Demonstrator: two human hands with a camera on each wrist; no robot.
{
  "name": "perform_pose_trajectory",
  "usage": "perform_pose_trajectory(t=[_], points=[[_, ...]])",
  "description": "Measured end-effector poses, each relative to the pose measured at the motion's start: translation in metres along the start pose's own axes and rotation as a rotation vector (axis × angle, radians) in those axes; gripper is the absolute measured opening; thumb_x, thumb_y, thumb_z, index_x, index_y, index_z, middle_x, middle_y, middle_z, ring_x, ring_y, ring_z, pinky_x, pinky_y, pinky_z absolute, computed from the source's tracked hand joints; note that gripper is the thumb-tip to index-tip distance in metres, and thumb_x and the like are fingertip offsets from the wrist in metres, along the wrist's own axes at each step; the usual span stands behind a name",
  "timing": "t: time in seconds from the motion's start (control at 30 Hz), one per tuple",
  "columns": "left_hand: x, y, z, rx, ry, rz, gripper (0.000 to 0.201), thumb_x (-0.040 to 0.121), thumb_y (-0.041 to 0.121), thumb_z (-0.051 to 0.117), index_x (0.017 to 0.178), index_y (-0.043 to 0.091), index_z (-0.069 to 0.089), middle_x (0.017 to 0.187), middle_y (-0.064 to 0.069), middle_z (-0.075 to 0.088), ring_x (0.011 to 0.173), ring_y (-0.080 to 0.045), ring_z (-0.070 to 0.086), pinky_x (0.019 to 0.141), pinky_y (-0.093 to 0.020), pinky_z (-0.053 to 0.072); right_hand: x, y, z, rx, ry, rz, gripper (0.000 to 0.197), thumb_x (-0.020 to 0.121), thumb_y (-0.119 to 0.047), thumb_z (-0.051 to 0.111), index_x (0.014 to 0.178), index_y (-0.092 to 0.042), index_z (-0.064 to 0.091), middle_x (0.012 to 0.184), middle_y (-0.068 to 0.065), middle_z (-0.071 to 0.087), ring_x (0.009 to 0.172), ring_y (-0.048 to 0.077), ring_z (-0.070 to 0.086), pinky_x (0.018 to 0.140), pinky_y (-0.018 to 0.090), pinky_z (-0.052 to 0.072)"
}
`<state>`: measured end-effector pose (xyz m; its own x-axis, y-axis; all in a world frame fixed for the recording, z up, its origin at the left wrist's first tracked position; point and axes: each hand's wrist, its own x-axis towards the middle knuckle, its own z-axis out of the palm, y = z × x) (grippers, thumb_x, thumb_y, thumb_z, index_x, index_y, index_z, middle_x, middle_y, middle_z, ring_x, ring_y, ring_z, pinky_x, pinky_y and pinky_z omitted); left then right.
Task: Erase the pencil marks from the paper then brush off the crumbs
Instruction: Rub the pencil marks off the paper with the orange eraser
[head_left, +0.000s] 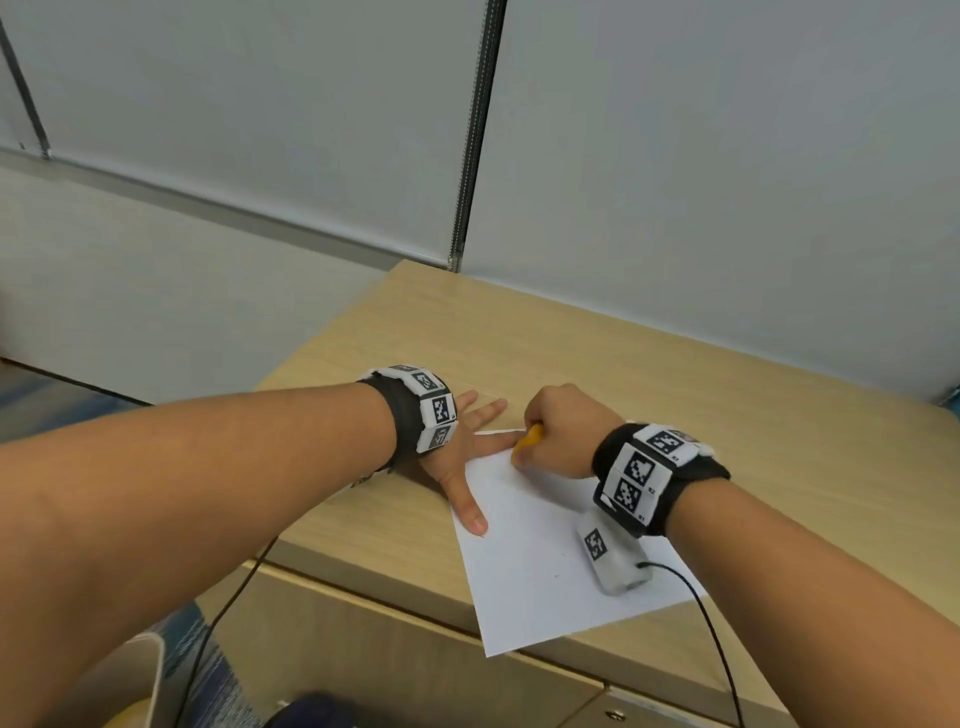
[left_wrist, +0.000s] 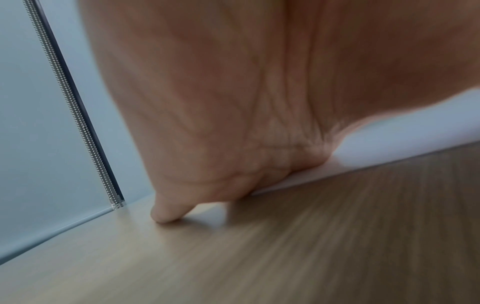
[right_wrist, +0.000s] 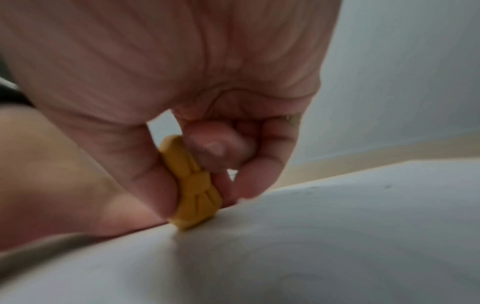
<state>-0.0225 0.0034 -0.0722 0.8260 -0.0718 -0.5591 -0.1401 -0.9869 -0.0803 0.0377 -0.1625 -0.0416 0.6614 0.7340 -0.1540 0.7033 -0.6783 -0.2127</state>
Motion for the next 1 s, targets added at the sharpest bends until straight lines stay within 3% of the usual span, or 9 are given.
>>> perform_pose_trajectory(t=[0.13,0.3,0.47,0.63,0.7,0.8,0.93,1.0], points=[[-0.002,0.002,-0.001,0.023,-0.017,-0.012,0.126,0.060,0.091,0.062,0.150,0.054,-0.018,0.156,0.001,-0.044,0.146,-0.038,-0.033,0.117,-0.068,-0.004,-0.024,-0.022,0.009,-0.008,-0.216,-0.148,0.026,0.079,-0.036,0.080,0.072,-0.013,0.070,0.066,0.003,0.068,0.058,0.015,0.061,0.063,0.037,0.057],[0.000,0.002,0.000,0.018,-0.003,-0.009,0.132,0.057,0.091,0.063,0.140,0.057,-0.034,0.158,0.001,-0.041,0.146,-0.040,-0.031,0.115,-0.071,-0.004,0.001,0.000,-0.007,-0.065,-0.007,0.026,0.031,0.081,-0.032,0.073,0.064,-0.011,0.057,0.062,0.004,0.057,0.059,0.024,0.056,0.055,0.032,0.044],[-0.002,0.001,-0.002,0.056,-0.009,-0.010,0.129,0.058,0.092,0.061,0.152,0.050,-0.016,0.157,-0.001,-0.043,0.147,-0.039,-0.032,0.117,-0.068,-0.001,-0.031,-0.034,0.015,-0.076,-0.159,-0.164,0.027,0.082,-0.033,0.076,0.077,-0.008,0.069,0.073,0.008,0.068,0.065,0.021,0.061,0.061,0.037,0.054],[-0.001,0.003,-0.001,0.034,0.007,-0.013,0.133,0.057,0.091,0.064,0.144,0.054,-0.031,0.158,0.000,-0.040,0.147,-0.040,-0.030,0.116,-0.071,-0.004,-0.005,-0.005,-0.001,-0.052,-0.010,0.007,0.031,0.081,-0.034,0.074,0.065,-0.012,0.060,0.063,0.005,0.060,0.061,0.024,0.058,0.054,0.031,0.044],[0.000,0.003,0.000,0.042,0.001,-0.016,0.133,0.057,0.092,0.062,0.147,0.052,-0.027,0.158,0.000,-0.041,0.146,-0.040,-0.031,0.116,-0.070,-0.003,-0.006,-0.014,0.004,-0.057,-0.016,-0.030,0.029,0.082,-0.030,0.073,0.064,-0.012,0.058,0.062,0.004,0.058,0.062,0.024,0.059,0.051,0.030,0.043],[0.001,0.001,0.001,0.049,0.004,-0.022,0.132,0.052,0.096,0.060,0.150,0.053,-0.018,0.157,0.001,-0.042,0.146,-0.039,-0.033,0.118,-0.066,-0.004,-0.018,-0.030,0.014,-0.024,-0.154,-0.150,0.028,0.081,-0.031,0.078,0.069,-0.008,0.067,0.068,0.010,0.066,0.061,0.019,0.058,0.059,0.038,0.051],[-0.001,0.002,-0.001,0.018,0.000,-0.018,0.132,0.055,0.093,0.062,0.139,0.059,-0.033,0.158,0.002,-0.040,0.147,-0.039,-0.031,0.116,-0.070,-0.004,0.004,0.000,-0.003,-0.060,0.011,0.016,0.032,0.078,-0.035,0.074,0.061,-0.013,0.059,0.061,0.004,0.058,0.060,0.023,0.055,0.057,0.033,0.044],[0.001,0.002,-0.001,0.031,0.003,-0.015,0.132,0.054,0.094,0.061,0.143,0.057,-0.029,0.159,0.002,-0.040,0.147,-0.039,-0.031,0.116,-0.070,-0.004,0.000,-0.007,0.003,-0.070,0.003,-0.040,0.030,0.078,-0.030,0.072,0.058,-0.016,0.054,0.059,0.002,0.056,0.059,0.023,0.055,0.055,0.032,0.043]])
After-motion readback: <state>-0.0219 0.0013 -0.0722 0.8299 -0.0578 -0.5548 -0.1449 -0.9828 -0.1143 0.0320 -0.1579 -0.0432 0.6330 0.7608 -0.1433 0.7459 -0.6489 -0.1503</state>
